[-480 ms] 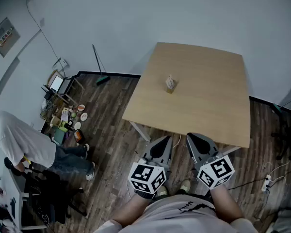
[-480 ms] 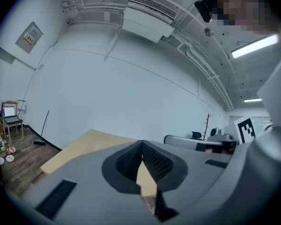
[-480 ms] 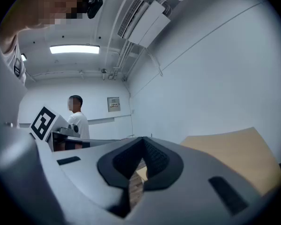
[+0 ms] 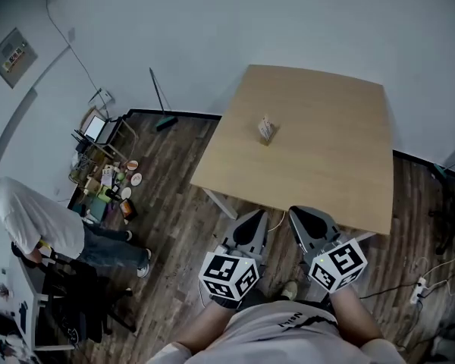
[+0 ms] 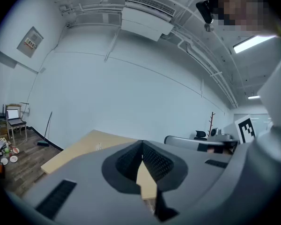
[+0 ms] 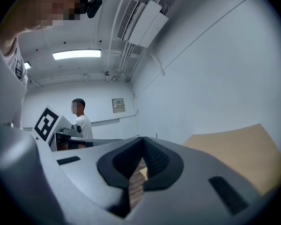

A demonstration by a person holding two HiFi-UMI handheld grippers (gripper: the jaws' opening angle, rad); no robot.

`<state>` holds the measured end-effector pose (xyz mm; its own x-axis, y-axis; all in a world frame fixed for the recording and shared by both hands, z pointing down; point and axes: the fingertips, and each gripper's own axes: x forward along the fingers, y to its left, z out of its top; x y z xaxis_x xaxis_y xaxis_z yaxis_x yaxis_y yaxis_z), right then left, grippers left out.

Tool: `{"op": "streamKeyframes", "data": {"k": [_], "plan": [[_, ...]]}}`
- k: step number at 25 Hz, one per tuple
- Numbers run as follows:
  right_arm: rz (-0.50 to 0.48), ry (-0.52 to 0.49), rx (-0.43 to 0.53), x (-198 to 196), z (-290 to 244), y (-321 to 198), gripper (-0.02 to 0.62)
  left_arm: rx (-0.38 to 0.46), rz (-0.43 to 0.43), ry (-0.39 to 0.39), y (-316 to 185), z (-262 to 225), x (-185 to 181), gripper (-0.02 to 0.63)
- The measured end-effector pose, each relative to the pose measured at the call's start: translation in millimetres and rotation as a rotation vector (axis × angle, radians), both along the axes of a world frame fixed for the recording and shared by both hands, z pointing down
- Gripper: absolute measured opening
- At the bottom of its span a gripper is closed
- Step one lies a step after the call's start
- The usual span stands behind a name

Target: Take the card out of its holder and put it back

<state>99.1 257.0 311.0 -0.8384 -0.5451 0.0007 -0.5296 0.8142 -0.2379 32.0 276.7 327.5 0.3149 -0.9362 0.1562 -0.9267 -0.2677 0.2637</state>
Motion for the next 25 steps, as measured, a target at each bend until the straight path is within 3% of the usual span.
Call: {"op": "streamKeyframes", "data": {"k": [13,25], "plan": [[0.005,-0.040,-0.029,-4.0,8.9,-31.2,0.012,-0.034,-0.028,-0.003,-34.5,16.4,-21.8,0.014],[0.106,0.017,-0.018,-60.1,17.9,-130.5,0.012,-0.040,0.046,-0.014,-146.2,34.8,-79.3,0.014]]}}
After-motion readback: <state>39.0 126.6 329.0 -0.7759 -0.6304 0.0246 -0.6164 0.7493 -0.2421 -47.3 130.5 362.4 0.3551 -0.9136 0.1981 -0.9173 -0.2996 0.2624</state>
